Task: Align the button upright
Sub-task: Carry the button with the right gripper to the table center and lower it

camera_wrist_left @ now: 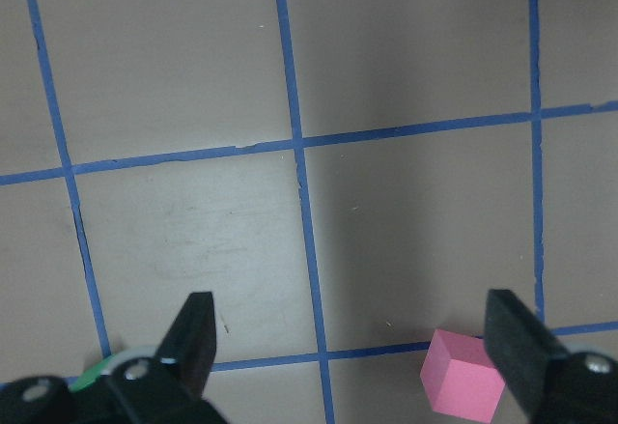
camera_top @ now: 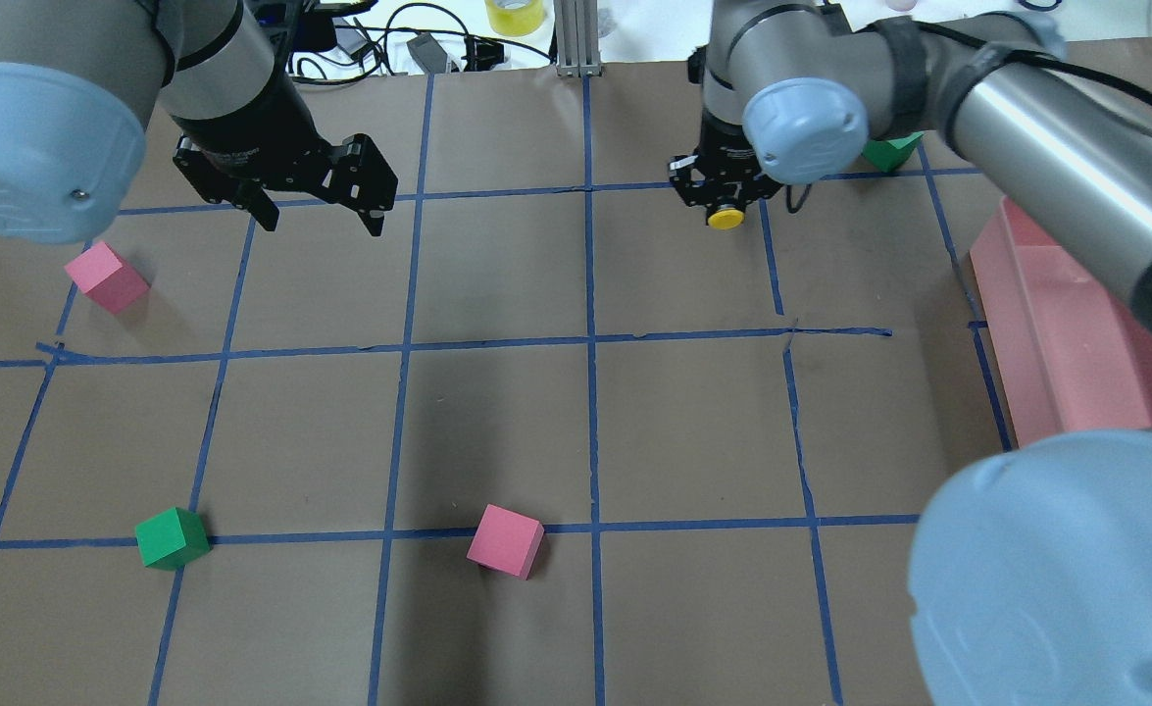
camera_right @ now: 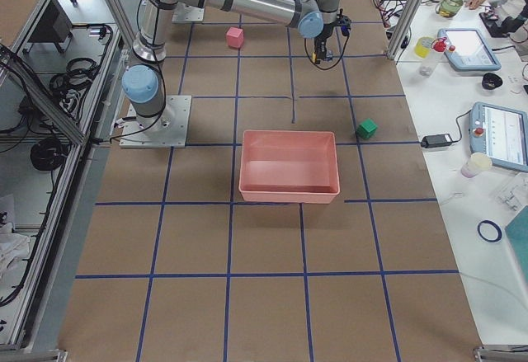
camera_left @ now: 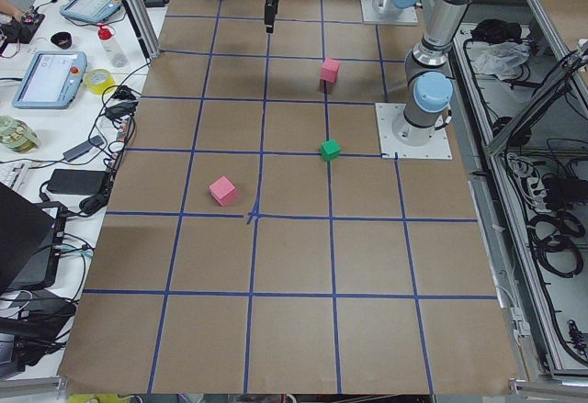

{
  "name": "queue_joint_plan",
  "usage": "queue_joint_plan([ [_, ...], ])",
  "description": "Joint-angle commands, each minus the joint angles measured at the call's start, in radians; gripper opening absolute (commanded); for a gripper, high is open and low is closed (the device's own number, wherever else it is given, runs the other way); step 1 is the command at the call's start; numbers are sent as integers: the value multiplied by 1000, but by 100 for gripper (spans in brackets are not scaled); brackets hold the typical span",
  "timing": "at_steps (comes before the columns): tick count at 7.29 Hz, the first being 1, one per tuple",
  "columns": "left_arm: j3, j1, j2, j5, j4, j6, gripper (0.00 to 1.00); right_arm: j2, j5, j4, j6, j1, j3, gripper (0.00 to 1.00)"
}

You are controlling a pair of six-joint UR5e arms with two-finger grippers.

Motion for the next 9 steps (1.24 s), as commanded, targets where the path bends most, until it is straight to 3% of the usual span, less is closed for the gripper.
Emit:
queue_joint_plan([
  [1,-1,0,0,-1,0,0,100,105,82,-48,109,100,-70,0],
  [3,-3,0,-2,-3,0,0,100,177,106,-101,192,164,-88,0],
  [7,-3,0,-3,-6,0,0,100,190,92,-118,166,167,-47,2],
  [8,-3,0,-3,-6,0,0,100,184,92,-135,133,167,-35,7],
  [9,-3,0,-3,-6,0,-2,100,184,92,-152,110,167,-33,19],
])
